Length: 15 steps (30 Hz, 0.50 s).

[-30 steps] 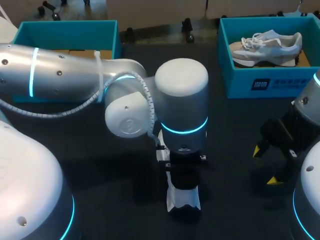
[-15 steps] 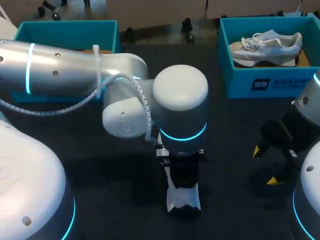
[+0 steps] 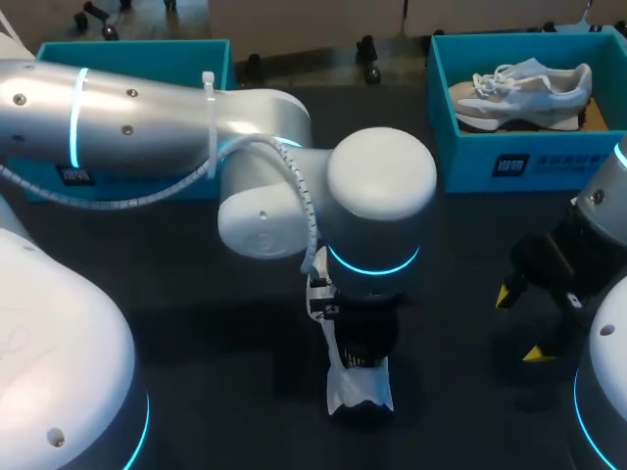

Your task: Take the shoe out of the shoebox, open the shoe tongue, remove and reinsert the insole, then place the shoe into the shoebox

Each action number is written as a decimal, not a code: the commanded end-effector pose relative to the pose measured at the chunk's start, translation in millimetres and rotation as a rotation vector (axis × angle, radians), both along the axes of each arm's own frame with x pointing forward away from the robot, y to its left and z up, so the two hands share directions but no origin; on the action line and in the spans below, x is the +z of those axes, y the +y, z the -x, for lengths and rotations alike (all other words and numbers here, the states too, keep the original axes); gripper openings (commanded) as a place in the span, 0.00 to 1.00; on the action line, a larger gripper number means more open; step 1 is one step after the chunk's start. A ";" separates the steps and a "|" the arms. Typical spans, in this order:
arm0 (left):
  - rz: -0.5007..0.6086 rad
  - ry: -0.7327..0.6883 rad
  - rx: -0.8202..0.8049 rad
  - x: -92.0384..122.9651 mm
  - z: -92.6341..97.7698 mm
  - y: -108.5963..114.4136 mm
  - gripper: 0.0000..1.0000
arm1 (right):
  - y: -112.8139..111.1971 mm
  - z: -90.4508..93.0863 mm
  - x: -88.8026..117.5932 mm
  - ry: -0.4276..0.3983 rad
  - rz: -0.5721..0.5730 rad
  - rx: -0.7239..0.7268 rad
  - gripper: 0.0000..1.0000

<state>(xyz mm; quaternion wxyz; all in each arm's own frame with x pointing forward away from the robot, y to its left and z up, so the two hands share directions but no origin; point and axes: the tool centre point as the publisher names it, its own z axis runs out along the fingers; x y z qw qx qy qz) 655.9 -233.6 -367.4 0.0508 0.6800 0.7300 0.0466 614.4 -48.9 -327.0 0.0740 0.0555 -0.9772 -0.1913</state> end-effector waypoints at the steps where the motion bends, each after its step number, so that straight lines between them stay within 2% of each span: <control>1: -0.004 -0.012 0.011 2.8 1.6 1.0 0.09 | 0.0 1.2 -0.7 -0.003 0.001 0.000 1.00; 3: -0.003 -0.014 0.024 4.9 1.9 4.2 0.23 | 0.0 1.2 -0.7 -0.003 0.001 0.000 1.00; 5: -0.007 -0.008 0.034 5.5 3.2 7.5 0.31 | 0.0 1.2 -0.7 -0.003 0.001 0.000 1.00; 7: -0.017 -0.020 0.045 3.7 5.1 10.5 0.48 | 0.0 1.2 -0.7 -0.003 0.001 0.000 1.00; 8: -0.019 -0.014 0.046 3.1 5.7 11.3 0.51 | 0.0 1.2 -0.7 -0.003 0.001 0.000 1.00; 11: -0.023 -0.022 0.059 2.1 6.8 12.5 0.54 | 0.0 1.2 -0.7 -0.003 0.001 0.000 1.00; 12: -0.026 -0.028 0.067 2.1 7.2 12.8 0.60 | 0.0 1.2 -0.7 -0.003 0.001 0.000 1.00; 13: -0.027 -0.039 0.073 2.2 7.6 13.0 0.73 | 0.0 1.2 -0.7 -0.003 0.001 0.000 1.00; 14: -0.026 -0.040 0.073 2.2 8.3 13.4 0.82 | 0.0 1.2 -0.7 -0.003 0.001 0.000 1.00; 15: -0.026 -0.041 0.072 2.3 8.6 13.6 0.84 | 0.0 1.2 -0.7 -0.003 0.001 0.000 1.00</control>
